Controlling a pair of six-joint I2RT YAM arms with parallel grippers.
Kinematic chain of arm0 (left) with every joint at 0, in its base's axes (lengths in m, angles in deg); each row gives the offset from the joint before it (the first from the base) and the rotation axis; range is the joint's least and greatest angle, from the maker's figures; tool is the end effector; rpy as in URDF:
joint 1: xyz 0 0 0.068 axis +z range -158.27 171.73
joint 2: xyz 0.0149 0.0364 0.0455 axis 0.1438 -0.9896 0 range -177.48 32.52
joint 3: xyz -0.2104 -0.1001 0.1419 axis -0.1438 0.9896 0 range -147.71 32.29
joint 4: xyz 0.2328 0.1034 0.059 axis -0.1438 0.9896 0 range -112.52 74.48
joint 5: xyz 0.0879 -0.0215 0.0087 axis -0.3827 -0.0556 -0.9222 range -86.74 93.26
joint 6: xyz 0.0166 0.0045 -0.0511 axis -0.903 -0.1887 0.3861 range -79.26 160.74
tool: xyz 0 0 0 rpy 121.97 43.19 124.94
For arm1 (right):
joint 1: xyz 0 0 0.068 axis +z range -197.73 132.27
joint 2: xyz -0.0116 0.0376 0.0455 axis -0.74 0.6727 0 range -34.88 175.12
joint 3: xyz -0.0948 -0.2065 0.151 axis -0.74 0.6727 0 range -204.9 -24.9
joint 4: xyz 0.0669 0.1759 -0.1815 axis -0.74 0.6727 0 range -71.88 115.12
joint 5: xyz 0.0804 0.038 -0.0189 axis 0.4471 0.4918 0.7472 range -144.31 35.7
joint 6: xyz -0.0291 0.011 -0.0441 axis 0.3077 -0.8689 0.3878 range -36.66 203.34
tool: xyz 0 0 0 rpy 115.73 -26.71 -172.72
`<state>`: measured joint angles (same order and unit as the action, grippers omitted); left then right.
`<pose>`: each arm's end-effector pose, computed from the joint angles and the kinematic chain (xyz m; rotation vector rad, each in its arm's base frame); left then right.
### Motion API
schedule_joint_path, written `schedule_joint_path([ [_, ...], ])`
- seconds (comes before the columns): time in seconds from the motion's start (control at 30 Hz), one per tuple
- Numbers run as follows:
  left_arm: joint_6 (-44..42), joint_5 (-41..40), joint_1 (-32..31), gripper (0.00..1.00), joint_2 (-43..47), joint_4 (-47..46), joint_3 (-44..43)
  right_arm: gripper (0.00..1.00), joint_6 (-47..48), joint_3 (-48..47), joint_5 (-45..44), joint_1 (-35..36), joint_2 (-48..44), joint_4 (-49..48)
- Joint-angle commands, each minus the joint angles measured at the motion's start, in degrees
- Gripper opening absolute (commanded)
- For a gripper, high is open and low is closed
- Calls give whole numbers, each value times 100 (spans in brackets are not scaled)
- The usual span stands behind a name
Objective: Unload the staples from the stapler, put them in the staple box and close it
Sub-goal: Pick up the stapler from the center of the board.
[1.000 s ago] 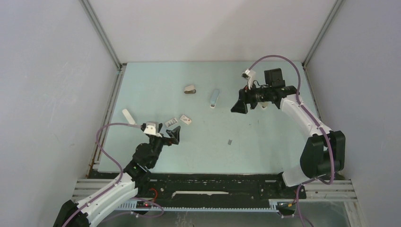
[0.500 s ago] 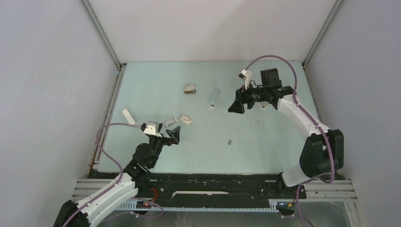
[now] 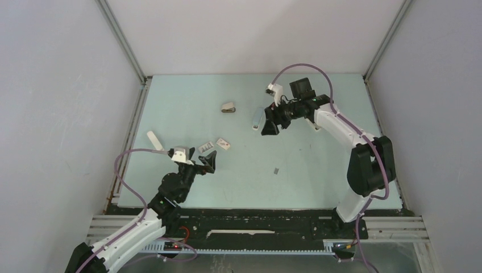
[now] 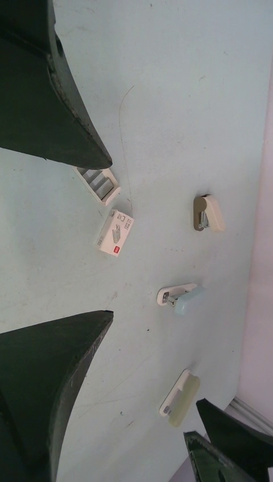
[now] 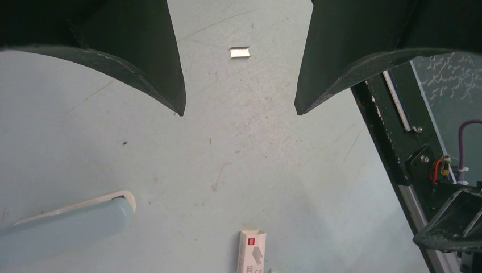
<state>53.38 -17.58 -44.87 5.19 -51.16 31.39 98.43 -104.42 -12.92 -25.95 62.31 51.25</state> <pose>0.1189 -0.0725 0.1834 0.0312 1.5483 -0.4043 0.3333 0.1585 0.2802 -1.0414 2.1262 0.9335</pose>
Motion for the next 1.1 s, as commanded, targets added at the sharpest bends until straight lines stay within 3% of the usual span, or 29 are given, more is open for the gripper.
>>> schedule_joint_path([
  [0.0,68,-108,33,100,73,-205,195,79,10,-658,-261,179,310,344],
  [0.73,63,-120,30,100,-73,-247,149,80,-878,-1818,-980,533,1173,286],
  [1.07,63,-116,31,100,-209,-271,130,86,-2854,-1943,-2842,688,1372,-163],
])
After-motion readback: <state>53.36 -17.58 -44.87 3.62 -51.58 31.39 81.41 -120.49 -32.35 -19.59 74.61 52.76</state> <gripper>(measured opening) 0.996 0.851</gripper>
